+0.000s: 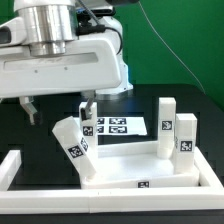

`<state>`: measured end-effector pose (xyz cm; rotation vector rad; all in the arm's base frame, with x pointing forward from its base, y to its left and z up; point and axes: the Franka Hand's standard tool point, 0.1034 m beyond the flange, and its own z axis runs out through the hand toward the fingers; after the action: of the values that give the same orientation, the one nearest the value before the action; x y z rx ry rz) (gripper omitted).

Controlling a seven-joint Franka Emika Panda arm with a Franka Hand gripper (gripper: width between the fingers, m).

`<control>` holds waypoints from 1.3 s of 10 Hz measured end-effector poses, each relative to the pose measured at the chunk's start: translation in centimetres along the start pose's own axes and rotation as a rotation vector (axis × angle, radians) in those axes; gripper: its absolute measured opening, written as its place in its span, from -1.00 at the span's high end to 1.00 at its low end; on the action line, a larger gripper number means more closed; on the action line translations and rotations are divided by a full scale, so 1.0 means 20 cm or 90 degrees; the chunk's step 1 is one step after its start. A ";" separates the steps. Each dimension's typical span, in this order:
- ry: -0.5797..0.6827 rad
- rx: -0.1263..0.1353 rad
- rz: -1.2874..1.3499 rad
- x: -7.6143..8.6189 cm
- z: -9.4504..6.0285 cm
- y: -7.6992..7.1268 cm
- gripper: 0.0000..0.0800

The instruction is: Assemble desk

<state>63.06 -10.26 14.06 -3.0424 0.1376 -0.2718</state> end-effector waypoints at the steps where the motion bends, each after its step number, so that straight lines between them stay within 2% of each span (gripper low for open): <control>1: -0.003 -0.006 -0.026 0.00 0.01 0.02 -0.62; 4: -0.006 -0.005 -0.012 -0.01 0.01 0.02 -0.62; 5: -0.048 0.018 0.010 -0.05 0.01 -0.03 -0.62; 6: -0.069 0.029 0.020 -0.06 0.03 -0.07 -0.62; 8: -0.091 0.022 0.011 -0.09 0.09 -0.10 -0.62; 9: -0.088 0.002 -0.005 -0.08 0.11 -0.12 -0.62; 13: -0.088 0.001 -0.002 -0.08 0.11 -0.11 -0.62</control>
Offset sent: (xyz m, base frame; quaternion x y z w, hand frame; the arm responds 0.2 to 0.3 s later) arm 0.0000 0.0000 0.0000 0.0000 0.0000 0.0000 1.0000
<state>62.04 -7.79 11.75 -3.0466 0.1230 -0.0612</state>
